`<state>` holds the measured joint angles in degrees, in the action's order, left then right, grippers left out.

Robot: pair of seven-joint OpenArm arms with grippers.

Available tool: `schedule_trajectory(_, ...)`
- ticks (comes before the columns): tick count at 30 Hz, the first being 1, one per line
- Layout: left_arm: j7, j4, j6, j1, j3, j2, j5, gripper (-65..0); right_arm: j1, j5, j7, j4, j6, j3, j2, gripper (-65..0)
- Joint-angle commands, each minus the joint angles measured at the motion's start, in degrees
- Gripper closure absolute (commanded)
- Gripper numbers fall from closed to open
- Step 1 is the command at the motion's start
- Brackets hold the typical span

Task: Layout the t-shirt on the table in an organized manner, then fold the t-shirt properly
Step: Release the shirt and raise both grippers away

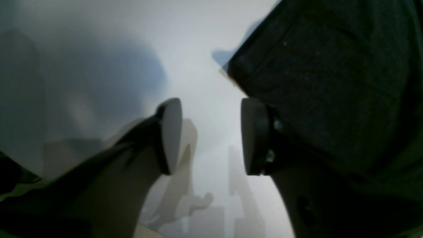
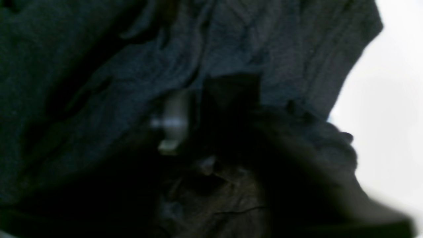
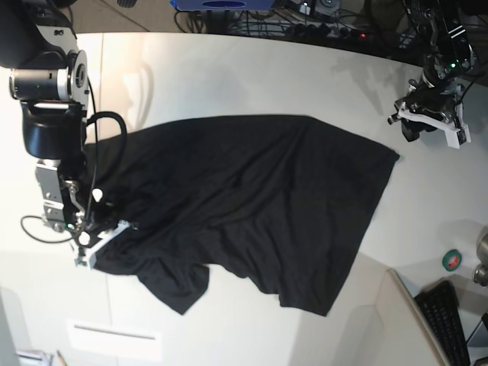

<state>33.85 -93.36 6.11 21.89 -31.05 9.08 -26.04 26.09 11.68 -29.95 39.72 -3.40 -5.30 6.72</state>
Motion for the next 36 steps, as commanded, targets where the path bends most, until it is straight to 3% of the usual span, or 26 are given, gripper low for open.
schedule_trajectory(1,-1.19,-0.84,0.35,-0.13,-0.29,0.81,-0.29,-29.9,1.56,0.05,1.08,1.11,0.10,-0.37,0.71,0.0)
schedule_trajectory(6,-1.19,-1.10,0.35,-0.13,-0.29,0.81,-0.29,-29.9,-6.00,0.23,-1.21,16.32,0.45,-0.46,0.71,0.0)
schedule_trajectory(13,-1.19,-1.19,0.35,-0.22,-0.29,0.81,-0.29,-29.9,-22.61,0.23,-14.48,48.85,0.45,-2.74,0.62,0.0)
schedule_trajectory(19,-1.19,-1.19,0.35,-0.83,-0.29,0.81,-0.29,-30.8,-37.30,0.23,-21.78,68.45,0.01,-9.42,-3.07,0.0)
schedule_trajectory(24,-1.19,-1.19,0.35,-1.36,-0.29,0.81,-0.29,-30.9,-48.11,0.23,-21.69,72.49,0.01,-9.51,-5.89,0.0)
schedule_trajectory(29,-1.10,-0.75,0.35,-1.98,-0.20,1.78,-0.29,-30.9,-53.82,0.23,-21.69,72.41,0.01,-9.69,-8.87,0.0)
schedule_trajectory(36,-1.19,-0.04,0.35,-2.24,-0.29,4.24,-0.29,-30.9,-57.16,0.23,-24.51,72.67,0.01,-9.69,-8.87,0.0)
